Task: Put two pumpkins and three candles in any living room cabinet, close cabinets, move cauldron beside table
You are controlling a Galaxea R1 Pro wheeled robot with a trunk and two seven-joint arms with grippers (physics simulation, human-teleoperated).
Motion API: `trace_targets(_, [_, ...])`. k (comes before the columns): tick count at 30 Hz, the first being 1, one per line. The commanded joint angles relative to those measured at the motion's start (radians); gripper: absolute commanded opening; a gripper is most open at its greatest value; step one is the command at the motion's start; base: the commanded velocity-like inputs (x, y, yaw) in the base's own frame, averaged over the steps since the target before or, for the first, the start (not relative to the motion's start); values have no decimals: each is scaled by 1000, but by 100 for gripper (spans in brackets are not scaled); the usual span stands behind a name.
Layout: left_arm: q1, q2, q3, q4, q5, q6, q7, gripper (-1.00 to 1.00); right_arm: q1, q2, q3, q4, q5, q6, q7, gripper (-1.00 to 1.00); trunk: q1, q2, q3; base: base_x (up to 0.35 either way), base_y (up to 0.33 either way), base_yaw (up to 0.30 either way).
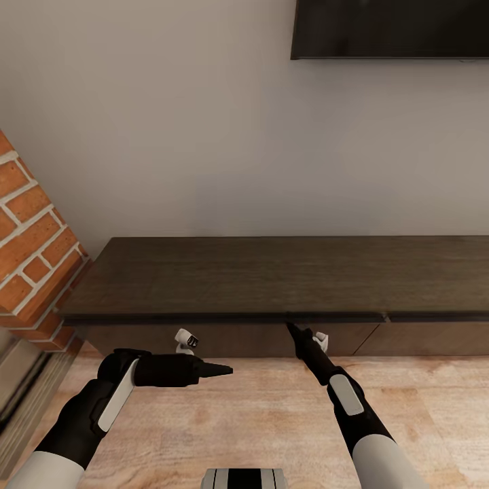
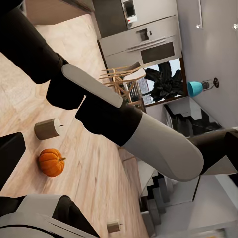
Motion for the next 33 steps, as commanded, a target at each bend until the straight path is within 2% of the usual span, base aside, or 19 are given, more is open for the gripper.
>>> trace_targets(1, [-1,1,-2,1,3,9,-1,100,-1,2,-3,-5,-28,20,9,-100,0,0,-1,0,0,0])
trace_targets(33, [-1,1,-2,1,3,9,0,100,0,3,-6,-8,-31,22,9,-100,0,0,-1,0,0,0])
